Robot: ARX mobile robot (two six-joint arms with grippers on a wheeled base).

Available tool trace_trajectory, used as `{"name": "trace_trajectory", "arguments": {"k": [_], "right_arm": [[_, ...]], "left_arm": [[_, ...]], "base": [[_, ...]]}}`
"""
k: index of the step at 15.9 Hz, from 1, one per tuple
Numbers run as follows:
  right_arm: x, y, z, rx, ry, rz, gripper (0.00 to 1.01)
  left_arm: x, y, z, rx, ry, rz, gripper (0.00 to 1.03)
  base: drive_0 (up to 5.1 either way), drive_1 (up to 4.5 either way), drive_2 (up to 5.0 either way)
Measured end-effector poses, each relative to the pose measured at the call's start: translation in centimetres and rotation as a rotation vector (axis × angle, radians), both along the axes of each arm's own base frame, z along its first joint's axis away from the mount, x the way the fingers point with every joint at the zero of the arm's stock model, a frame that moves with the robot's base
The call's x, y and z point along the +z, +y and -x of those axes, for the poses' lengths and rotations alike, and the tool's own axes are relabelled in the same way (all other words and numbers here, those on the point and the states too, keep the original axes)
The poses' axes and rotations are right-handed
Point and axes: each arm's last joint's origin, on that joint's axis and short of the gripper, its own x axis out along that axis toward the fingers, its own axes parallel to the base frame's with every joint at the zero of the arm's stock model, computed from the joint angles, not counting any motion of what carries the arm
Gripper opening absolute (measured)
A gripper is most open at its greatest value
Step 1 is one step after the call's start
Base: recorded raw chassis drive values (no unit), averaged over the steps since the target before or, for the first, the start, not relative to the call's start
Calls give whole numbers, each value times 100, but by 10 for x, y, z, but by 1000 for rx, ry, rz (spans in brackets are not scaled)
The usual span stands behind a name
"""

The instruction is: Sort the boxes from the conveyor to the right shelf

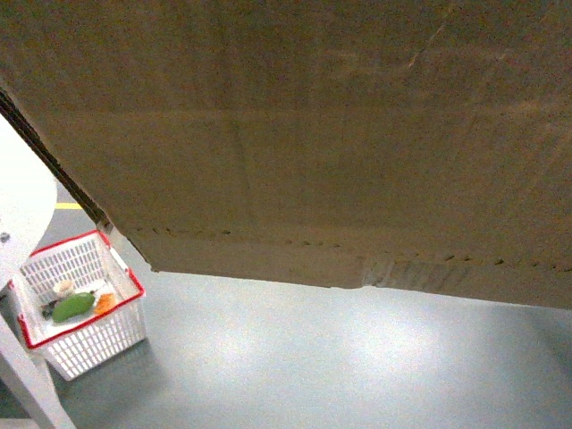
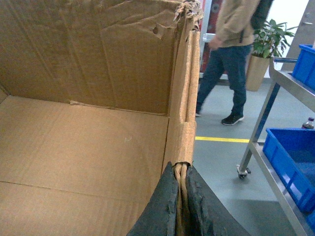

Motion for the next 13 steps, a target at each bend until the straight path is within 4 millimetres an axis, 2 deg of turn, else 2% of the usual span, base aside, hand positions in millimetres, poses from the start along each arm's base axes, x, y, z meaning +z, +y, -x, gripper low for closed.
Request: {"name": "trace_trajectory", "arguments": {"k": [13], "right_arm": [[0, 0, 0, 0, 0, 0, 2]], "left_arm": [[0, 0, 0, 0, 0, 0, 4]], "base": [[-156, -156, -156]]}}
